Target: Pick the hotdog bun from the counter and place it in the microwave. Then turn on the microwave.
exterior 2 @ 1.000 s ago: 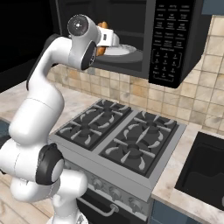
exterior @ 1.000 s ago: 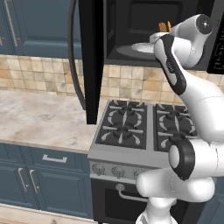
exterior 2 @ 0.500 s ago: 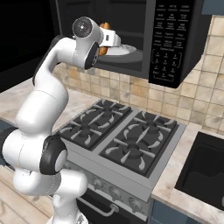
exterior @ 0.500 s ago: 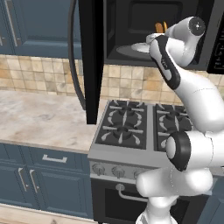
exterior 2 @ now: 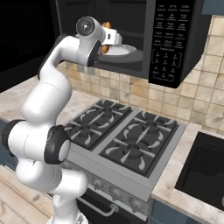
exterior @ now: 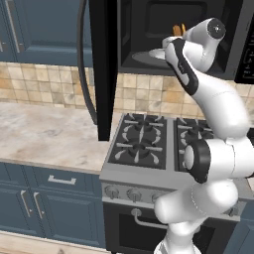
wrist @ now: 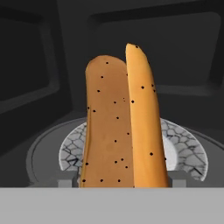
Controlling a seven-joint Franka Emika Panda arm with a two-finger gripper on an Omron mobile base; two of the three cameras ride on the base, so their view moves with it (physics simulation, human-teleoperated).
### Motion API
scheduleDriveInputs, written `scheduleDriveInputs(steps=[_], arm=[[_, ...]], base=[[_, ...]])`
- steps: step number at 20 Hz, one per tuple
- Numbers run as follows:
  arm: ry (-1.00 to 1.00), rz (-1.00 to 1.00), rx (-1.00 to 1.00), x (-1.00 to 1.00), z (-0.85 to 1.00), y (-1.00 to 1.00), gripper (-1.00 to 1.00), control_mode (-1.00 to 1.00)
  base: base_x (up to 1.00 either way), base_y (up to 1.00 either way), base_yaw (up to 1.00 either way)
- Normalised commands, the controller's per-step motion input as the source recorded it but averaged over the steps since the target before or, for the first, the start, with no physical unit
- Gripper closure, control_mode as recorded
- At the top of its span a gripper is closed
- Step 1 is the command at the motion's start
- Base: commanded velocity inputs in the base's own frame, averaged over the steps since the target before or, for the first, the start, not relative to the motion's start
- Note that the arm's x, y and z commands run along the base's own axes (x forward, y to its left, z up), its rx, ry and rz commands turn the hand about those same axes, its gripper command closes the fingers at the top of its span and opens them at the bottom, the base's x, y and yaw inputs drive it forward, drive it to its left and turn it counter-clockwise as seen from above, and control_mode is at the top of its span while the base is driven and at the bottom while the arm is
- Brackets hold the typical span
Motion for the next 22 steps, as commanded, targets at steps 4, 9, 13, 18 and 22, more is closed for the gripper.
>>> scheduleDriveInputs(steps=[4,9,13,18,22], arm=[[0.01,0.00,0.00,0.28,-0.03,-0.05,1.00,-1.00],[0.00,0.00,0.00,0.28,-0.10,-0.09,1.00,-1.00],[0.00,0.00,0.00,0.23,-0.09,-0.12,1.00,-1.00],[0.02,0.00,0.00,0.24,-0.03,-0.10,1.00,-1.00],[0.02,0.00,0.00,0.22,-0.05,-0.07,1.00,-1.00]], base=[[0.00,0.00,0.00],[0.00,0.00,0.00],[0.00,0.00,0.00],[0.00,0.00,0.00],[0.00,0.00,0.00]])
